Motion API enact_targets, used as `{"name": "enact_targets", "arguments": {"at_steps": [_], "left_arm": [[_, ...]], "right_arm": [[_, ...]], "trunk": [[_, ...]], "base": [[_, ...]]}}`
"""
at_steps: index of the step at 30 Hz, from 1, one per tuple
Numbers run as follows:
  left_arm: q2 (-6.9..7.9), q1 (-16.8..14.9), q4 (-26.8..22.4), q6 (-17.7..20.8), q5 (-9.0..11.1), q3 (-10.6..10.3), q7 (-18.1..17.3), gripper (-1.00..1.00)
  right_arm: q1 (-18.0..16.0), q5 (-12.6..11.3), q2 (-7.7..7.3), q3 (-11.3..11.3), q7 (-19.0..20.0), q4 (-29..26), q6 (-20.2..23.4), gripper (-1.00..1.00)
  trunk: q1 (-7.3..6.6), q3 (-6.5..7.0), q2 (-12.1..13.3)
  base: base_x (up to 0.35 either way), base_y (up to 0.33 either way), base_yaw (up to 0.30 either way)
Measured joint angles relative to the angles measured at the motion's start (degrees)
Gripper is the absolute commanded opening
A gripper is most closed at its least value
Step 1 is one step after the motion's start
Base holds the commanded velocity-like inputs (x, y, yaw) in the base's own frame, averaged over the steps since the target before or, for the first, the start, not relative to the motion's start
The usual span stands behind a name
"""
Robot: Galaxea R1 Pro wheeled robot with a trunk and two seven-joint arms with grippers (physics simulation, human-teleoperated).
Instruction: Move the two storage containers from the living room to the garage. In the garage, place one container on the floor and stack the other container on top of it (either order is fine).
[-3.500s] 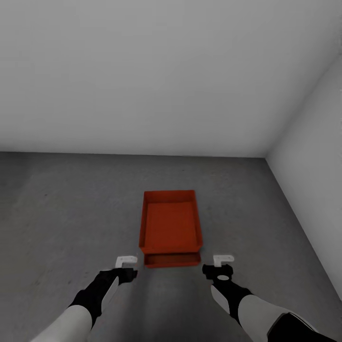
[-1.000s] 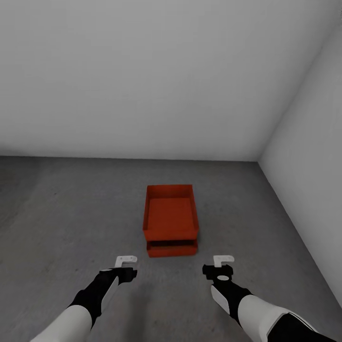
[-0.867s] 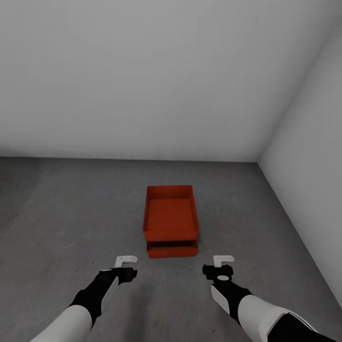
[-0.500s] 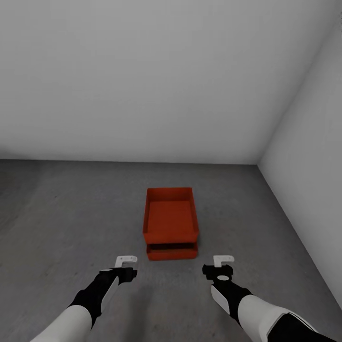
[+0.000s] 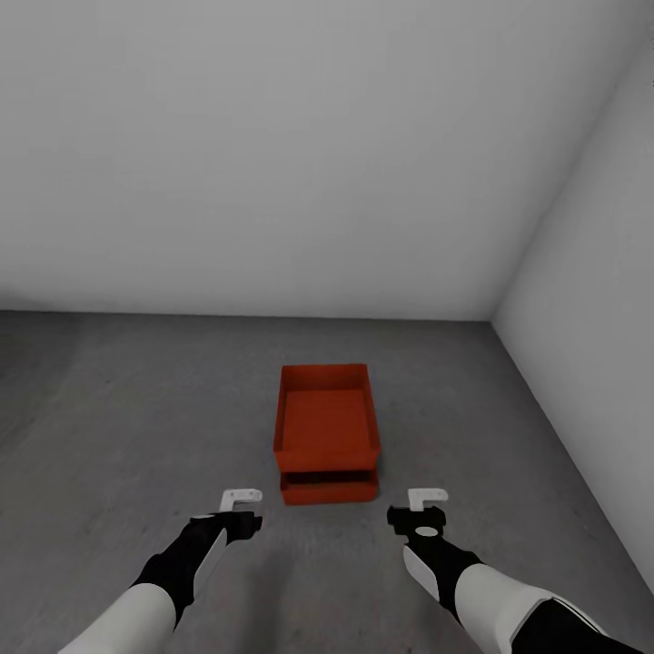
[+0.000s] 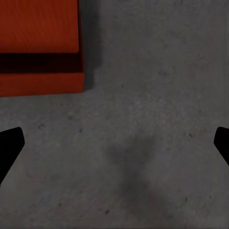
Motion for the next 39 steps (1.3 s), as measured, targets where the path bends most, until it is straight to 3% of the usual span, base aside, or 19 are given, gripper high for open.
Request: {"name": "enact_targets", "arguments": {"at_steps": [39], "left_arm": [[0.07, 0.00, 0.00, 0.00, 0.00, 0.00, 0.03, 1.00]], "right_arm": [[0.00, 0.00, 0.00, 0.00, 0.08, 0.00, 0.00, 1.00]], "trunk": [[0.00, 3.47, 0.00]], "base": [[0.000, 0.000, 0.000]]}}
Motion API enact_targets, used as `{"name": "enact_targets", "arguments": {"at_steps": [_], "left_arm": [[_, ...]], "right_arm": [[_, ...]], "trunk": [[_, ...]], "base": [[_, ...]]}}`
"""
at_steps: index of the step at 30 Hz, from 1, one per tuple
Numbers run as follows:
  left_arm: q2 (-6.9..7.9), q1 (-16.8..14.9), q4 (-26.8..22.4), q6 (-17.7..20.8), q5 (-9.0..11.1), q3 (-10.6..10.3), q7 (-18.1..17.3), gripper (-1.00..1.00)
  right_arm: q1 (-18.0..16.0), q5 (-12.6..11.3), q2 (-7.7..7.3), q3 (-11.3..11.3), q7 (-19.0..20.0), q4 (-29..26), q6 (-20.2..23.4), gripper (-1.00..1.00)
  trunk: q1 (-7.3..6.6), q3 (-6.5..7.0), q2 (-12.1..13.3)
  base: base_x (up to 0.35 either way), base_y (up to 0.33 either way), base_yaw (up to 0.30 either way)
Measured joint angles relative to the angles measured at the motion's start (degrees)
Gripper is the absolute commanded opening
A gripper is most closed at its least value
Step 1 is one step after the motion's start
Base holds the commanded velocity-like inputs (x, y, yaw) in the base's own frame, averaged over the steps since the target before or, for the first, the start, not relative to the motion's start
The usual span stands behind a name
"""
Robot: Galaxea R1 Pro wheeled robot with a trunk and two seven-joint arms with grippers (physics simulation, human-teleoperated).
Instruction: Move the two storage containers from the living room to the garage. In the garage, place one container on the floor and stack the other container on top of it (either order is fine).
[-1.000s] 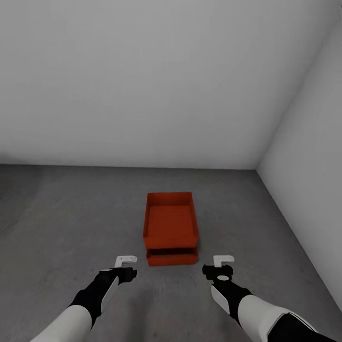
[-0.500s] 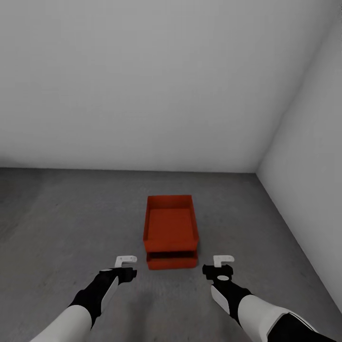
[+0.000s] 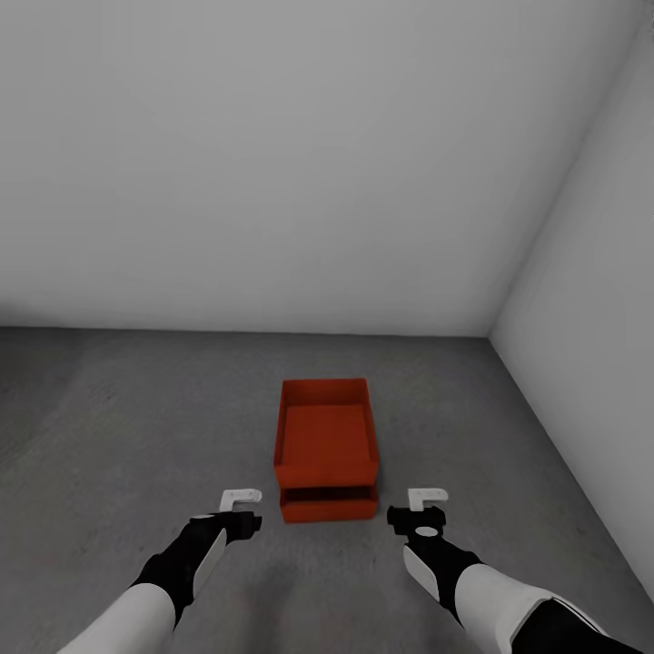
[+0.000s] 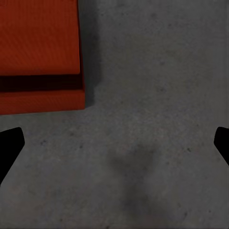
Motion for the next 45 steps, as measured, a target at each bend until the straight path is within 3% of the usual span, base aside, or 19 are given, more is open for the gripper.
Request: {"name": "enact_targets", "arguments": {"at_steps": [33, 36, 38, 41, 44, 45], "left_arm": [[0.02, 0.00, 0.09, -0.02, 0.00, -0.19, -0.13, 1.00], [0.26, 0.00, 0.73, -0.06, 0.15, -0.29, -0.39, 1.00], [0.94, 0.01, 2.00, -0.13, 0.28, -0.30, -0.48, 1.00], [1.99, 0.00, 4.51, -0.70, 0.56, -0.26, -0.52, 1.00], [3.08, 0.01, 11.20, -4.59, 1.86, -0.24, -0.55, 1.00], [4.07, 0.09, 16.72, -7.92, 2.28, -0.22, -0.59, 1.00]], "right_arm": [[0.00, -0.03, -0.07, -0.01, 0.00, 0.34, -0.04, 1.00], [0.00, -0.01, -0.64, 0.02, 0.23, 1.35, 0.08, 1.00], [0.43, -0.09, -2.48, -0.02, 0.60, 1.98, 0.09, 1.00], [0.57, -0.06, -3.79, 0.03, 0.90, 2.68, -0.04, 1.00], [0.48, -0.20, -4.56, -0.03, 1.07, 3.91, -0.15, 1.00], [0.58, -0.24, -4.42, -0.10, 1.16, 5.80, -0.18, 1.00]], "trunk": [[0.00, 2.57, 0.00], [0.00, 2.58, 0.01], [0.00, 2.58, 0.01], [0.00, 2.58, 0.01], [0.00, 2.58, 0.00], [0.00, 2.57, 0.01]], "base": [[0.000, 0.000, 0.000], [0.000, 0.000, 0.000], [0.000, 0.000, 0.000], [0.000, 0.000, 0.000], [0.000, 0.000, 0.000], [0.000, 0.000, 0.000]]}}
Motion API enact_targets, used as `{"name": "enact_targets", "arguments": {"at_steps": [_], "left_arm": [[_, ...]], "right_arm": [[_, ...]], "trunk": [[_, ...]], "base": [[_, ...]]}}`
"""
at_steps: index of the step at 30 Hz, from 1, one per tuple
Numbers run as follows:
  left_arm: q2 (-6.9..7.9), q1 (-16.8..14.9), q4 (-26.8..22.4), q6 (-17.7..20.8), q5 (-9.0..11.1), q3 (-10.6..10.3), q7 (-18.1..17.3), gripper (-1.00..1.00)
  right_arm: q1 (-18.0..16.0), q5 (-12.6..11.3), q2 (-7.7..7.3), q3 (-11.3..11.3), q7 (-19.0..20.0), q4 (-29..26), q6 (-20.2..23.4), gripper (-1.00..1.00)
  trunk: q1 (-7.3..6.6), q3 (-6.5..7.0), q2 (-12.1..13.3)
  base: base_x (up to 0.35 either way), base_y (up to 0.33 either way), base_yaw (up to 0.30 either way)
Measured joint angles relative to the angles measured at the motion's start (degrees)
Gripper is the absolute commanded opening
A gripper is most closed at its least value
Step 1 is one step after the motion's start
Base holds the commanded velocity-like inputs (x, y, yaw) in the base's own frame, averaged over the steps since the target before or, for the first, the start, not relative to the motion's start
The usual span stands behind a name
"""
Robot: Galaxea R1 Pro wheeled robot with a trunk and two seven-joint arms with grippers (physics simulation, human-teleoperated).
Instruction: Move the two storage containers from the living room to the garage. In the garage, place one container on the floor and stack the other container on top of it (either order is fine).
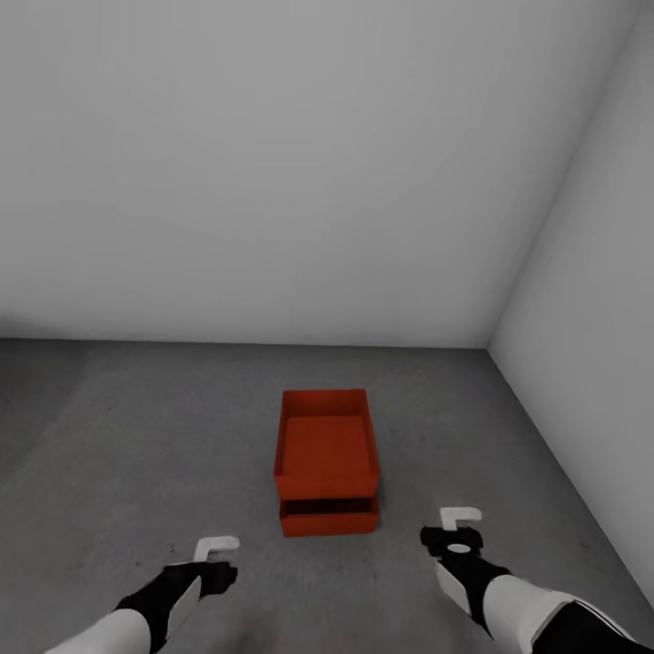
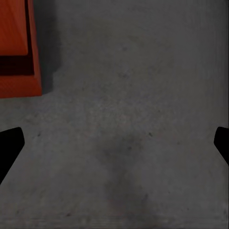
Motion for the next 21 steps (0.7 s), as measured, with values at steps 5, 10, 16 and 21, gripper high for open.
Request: {"name": "enact_targets", "arguments": {"at_steps": [5, 10, 16, 21], "left_arm": [[2.09, 0.18, 10.77, -7.76, 0.75, 0.00, -0.04, 1.00], [2.76, 0.69, 11.52, -8.50, 1.78, 0.01, -0.48, 1.00], [3.04, 0.80, 11.64, -8.68, 2.46, 0.01, -1.38, 1.00], [3.11, 2.19, 11.67, -8.76, 2.69, 0.00, -1.60, 1.00]], "right_arm": [[6.33, 0.08, 0.39, -0.03, 1.86, 1.43, 0.04, 1.00], [9.74, -0.02, 0.44, 0.03, 4.60, 1.63, 0.47, 1.00], [14.26, 0.00, 0.51, 0.04, 5.46, 1.84, 0.43, 1.00], [19.03, -0.10, 0.52, 0.05, 5.50, 2.00, 0.72, 1.00]], "trunk": [[0.00, 0.00, -0.01], [0.00, 0.01, -0.01], [0.00, 0.01, -0.01], [0.00, 0.00, -0.01]], "base": [[0.000, 0.000, 0.000], [0.000, 0.000, 0.000], [0.000, 0.000, 0.000], [0.000, 0.000, 0.000]]}}
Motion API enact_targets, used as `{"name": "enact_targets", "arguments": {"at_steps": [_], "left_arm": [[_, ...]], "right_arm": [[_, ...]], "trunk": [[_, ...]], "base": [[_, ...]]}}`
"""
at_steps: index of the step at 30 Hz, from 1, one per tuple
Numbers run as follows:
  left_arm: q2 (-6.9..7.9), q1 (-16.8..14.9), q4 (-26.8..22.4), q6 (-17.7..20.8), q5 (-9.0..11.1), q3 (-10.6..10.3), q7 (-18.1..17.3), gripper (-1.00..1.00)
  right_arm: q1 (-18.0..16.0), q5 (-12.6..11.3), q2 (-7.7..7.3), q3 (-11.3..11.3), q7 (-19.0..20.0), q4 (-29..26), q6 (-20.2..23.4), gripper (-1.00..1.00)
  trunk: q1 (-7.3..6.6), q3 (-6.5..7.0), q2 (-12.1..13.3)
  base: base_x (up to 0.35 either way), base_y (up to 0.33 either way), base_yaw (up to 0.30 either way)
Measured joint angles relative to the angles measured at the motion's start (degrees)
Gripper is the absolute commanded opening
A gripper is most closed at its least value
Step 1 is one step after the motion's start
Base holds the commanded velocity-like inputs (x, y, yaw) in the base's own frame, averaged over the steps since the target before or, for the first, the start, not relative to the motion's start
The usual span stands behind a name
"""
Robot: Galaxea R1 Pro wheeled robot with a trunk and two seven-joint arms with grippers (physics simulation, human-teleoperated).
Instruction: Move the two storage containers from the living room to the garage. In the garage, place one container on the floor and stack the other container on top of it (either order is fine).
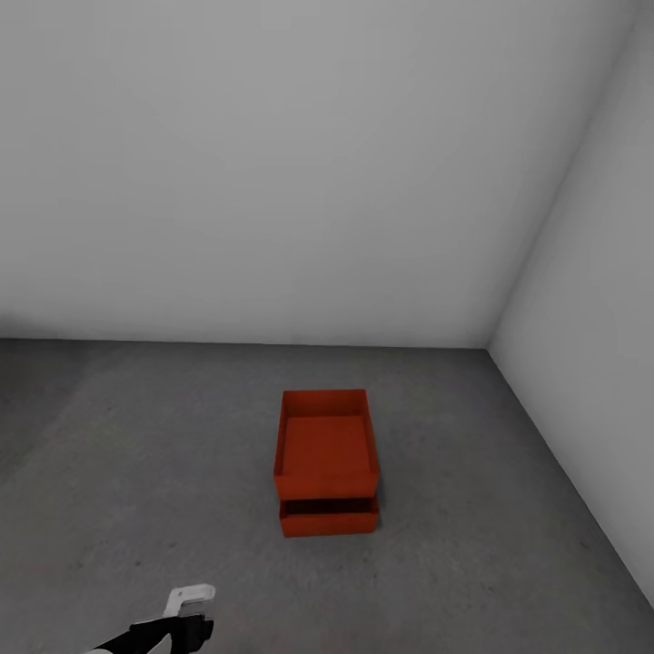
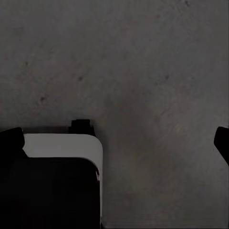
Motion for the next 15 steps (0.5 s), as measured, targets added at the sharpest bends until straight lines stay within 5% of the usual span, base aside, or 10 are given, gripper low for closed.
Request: {"name": "enact_targets", "arguments": {"at_steps": [15], "left_arm": [[-0.09, 6.68, 0.05, -0.67, -0.06, -0.07, -0.04, 1.00]], "right_arm": [[9.56, -0.72, 0.26, -0.08, -0.08, 0.18, -0.57, 1.00]], "trunk": [[0.00, 0.04, 0.00]], "base": [[0.000, 0.000, 0.000]]}}
